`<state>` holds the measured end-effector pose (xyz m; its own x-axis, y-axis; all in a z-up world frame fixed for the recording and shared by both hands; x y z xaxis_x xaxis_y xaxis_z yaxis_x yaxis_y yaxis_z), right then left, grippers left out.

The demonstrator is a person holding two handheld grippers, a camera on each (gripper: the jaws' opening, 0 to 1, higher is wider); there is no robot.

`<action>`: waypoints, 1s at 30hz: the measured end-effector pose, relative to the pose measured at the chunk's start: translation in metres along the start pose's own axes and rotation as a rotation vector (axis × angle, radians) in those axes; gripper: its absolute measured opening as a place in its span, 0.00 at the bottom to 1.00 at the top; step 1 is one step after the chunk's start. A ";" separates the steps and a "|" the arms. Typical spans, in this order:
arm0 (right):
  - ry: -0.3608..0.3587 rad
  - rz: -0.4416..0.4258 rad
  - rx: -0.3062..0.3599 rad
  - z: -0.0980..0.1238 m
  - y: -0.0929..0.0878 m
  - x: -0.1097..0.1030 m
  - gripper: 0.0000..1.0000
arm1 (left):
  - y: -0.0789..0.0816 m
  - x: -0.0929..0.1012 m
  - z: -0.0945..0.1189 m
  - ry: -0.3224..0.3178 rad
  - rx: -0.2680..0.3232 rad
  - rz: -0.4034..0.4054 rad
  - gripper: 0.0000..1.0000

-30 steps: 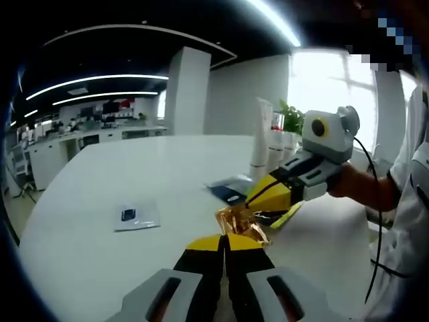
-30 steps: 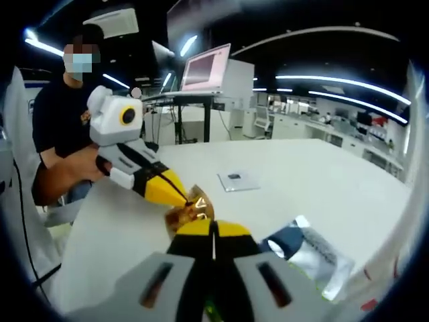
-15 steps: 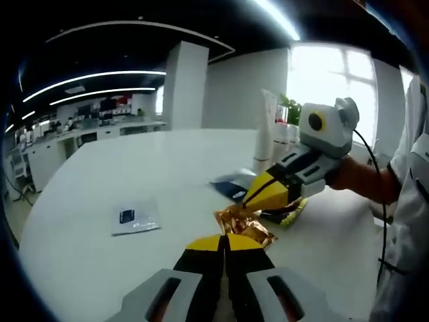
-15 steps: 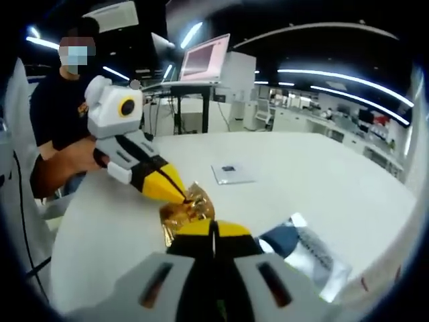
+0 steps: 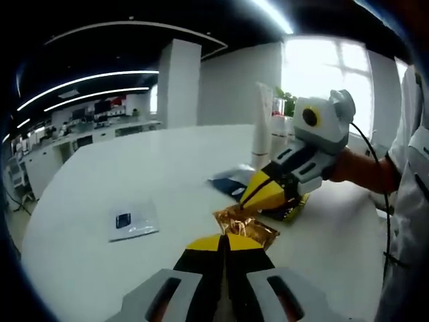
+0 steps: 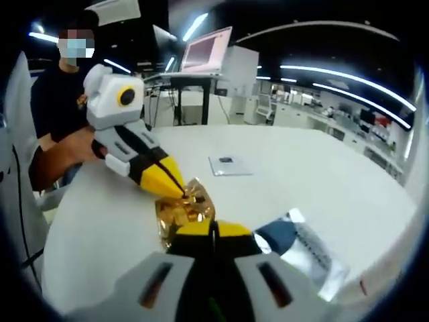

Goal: Arrange the skincare products in the storage area until every visible bottle or jar stands upright without overlapping.

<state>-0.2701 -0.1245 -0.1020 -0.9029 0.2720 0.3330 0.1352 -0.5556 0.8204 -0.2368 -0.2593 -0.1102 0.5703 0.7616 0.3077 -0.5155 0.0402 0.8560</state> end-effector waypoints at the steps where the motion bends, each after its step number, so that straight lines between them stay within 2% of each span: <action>1: 0.000 0.003 -0.004 0.000 0.000 0.000 0.00 | 0.000 0.000 0.000 0.000 -0.001 0.000 0.00; 30: -0.013 0.187 -0.071 -0.004 -0.002 0.001 0.06 | -0.003 0.000 -0.006 0.042 -0.017 -0.011 0.00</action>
<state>-0.2729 -0.1261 -0.1052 -0.8593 0.1684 0.4829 0.2707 -0.6513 0.7089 -0.2392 -0.2555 -0.1152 0.5487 0.7878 0.2797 -0.5203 0.0599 0.8519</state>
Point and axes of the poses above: the point that each gripper's makers call its tool centre point, and the gripper's own axes: z roughly backward along the fingers, x roughly to its right, y roughly out of its top, the point moved 6 cm from there along z, roughly backward along the fingers, and after that the axes turned 13 degrees about z, right-handed, at the moved point
